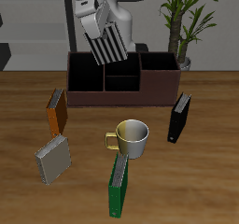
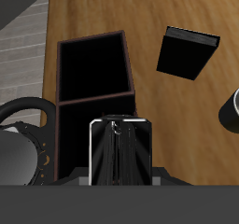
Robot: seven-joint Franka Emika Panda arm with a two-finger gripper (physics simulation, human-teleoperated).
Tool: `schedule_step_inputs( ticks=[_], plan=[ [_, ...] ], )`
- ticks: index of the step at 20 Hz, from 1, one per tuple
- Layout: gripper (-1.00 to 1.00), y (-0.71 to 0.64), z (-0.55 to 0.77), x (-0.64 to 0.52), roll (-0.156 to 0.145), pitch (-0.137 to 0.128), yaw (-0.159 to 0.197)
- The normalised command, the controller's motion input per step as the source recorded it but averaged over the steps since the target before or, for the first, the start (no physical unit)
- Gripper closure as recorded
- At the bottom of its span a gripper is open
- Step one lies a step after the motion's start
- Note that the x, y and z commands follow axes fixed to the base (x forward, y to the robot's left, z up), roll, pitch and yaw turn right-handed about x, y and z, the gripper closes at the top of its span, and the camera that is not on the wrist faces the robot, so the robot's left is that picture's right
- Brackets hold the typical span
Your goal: Place the striped book into the back desk caddy's front compartment
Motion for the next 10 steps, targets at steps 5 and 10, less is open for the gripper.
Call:
schedule_step_inputs(
  ticks=[5, 10],
  plan=[
    [1.0, 0.22, -0.19, -0.04, 0.042, 0.037, 0.007],
    [1.0, 0.08, -0.16, -0.01, 0.019, 0.025, 0.035]
  ],
)
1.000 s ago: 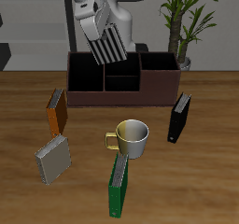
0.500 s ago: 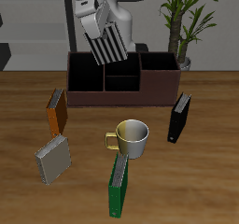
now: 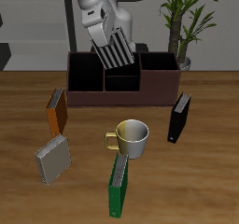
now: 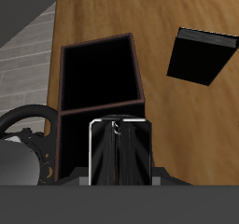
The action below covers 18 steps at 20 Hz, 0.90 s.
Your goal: Place the striped book into the back desk caddy's front compartment
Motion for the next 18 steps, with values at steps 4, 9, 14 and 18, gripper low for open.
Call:
schedule_step_inputs(
  ticks=[4, 9, 14, 18],
  plan=[
    [1.0, 0.0, -0.08, -0.04, 0.012, 0.006, 0.019],
    [1.0, 0.04, -0.11, 0.02, 0.008, 0.018, 0.059],
    [1.0, 0.04, -0.07, -0.01, 0.02, 0.004, 0.037],
    [1.0, 0.04, -0.01, 0.03, 0.02, -0.004, 0.062]
  ],
)
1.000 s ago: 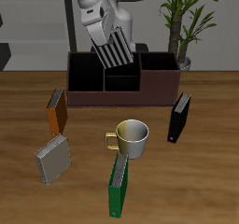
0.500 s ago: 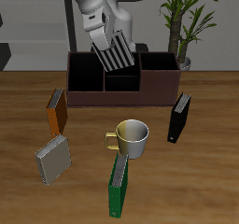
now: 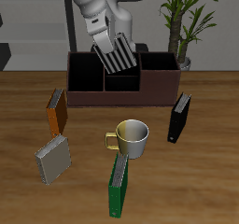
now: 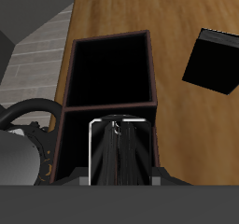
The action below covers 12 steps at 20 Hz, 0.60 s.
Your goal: Place the striped book into the back desk caddy's front compartment
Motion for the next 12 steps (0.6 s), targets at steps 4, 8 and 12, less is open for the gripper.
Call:
schedule_step_inputs(
  ticks=[4, 8, 12],
  plan=[
    [1.0, -0.04, 0.04, 0.05, 0.0, -0.023, 0.023],
    [1.0, 0.01, -0.04, 0.03, 0.012, -0.011, 0.049],
    [1.0, 0.04, -0.03, 0.02, 0.023, -0.006, 0.044]
  ],
)
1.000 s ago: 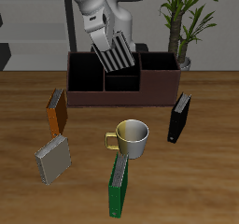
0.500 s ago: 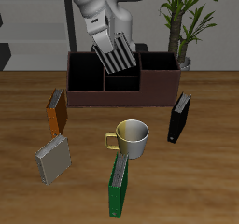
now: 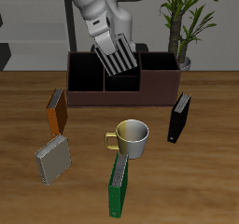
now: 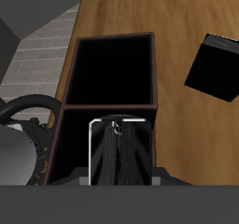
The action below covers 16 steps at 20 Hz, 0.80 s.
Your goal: Place the striped book into the back desk caddy's front compartment
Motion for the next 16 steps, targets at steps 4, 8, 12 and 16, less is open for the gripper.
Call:
schedule_step_inputs(
  ticks=[4, 8, 12, 16],
  plan=[
    [1.0, 0.15, -0.04, 0.03, 0.03, -0.007, 0.026],
    [1.0, 0.03, -0.09, -0.02, 0.009, 0.011, 0.01],
    [1.0, 0.01, -0.06, 0.02, 0.0, 0.002, -0.006],
    [1.0, -0.01, -0.11, -0.02, 0.007, 0.014, -0.003]
  ],
)
